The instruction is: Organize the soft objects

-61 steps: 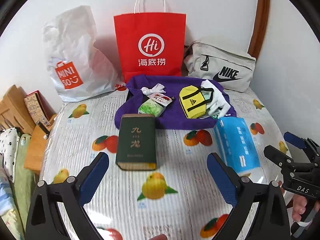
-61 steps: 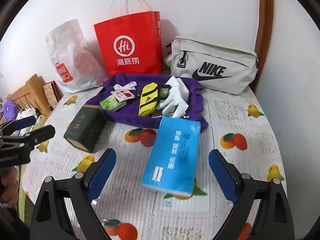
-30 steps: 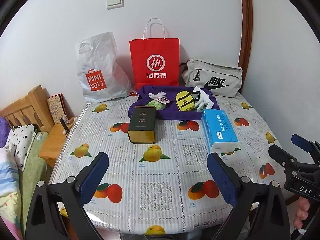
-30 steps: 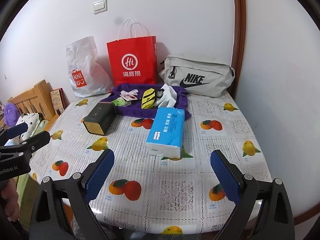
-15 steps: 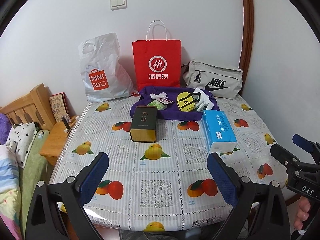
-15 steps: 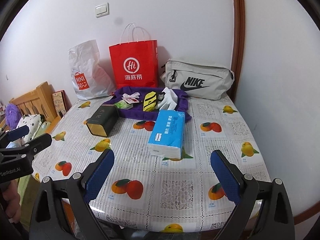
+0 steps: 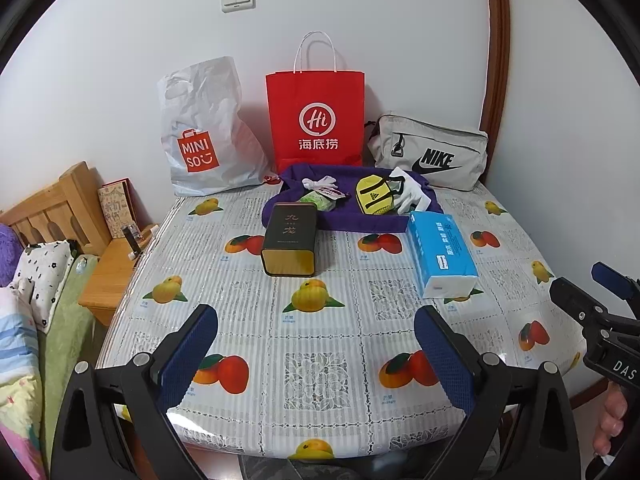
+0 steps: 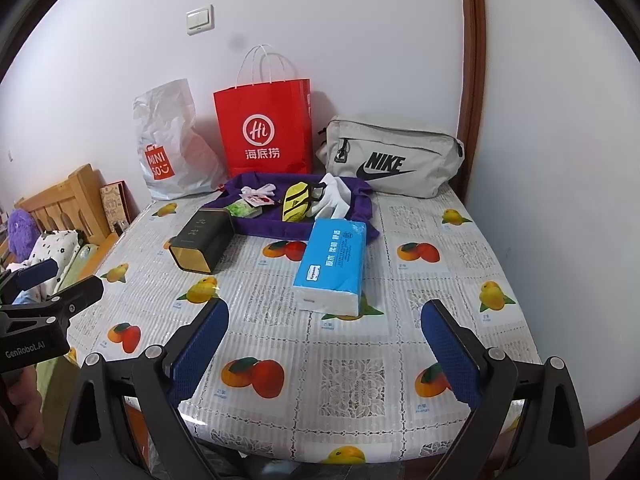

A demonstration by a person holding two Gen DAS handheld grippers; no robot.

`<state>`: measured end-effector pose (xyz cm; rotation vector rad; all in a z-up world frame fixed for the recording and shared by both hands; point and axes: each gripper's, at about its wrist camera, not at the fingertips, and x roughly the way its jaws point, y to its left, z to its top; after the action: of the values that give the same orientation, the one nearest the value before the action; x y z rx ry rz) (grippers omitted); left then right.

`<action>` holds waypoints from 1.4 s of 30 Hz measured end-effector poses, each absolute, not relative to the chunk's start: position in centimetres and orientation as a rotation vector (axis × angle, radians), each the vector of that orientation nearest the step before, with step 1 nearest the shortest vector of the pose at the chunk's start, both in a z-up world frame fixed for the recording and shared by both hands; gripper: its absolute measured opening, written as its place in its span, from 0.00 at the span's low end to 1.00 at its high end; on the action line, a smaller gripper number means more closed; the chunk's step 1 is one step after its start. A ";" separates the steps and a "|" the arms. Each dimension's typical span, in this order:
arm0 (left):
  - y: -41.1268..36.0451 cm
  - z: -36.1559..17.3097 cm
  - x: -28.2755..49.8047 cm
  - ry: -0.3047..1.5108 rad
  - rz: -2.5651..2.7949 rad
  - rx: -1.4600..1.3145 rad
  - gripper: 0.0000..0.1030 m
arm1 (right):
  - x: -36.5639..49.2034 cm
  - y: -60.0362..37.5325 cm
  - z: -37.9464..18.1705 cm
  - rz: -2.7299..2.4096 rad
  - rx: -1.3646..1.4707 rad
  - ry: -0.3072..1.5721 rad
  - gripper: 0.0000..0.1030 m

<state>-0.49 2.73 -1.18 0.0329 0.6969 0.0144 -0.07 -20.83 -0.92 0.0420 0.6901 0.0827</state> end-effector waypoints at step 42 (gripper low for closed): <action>2.7 -1.6 -0.7 0.710 0.022 0.024 0.97 | -0.2 -20.3 -1.0 0.084 0.033 0.695 0.93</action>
<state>-0.67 2.68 -1.61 0.0236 0.7103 0.0220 -0.24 -20.28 -0.96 0.0335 0.6955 0.0843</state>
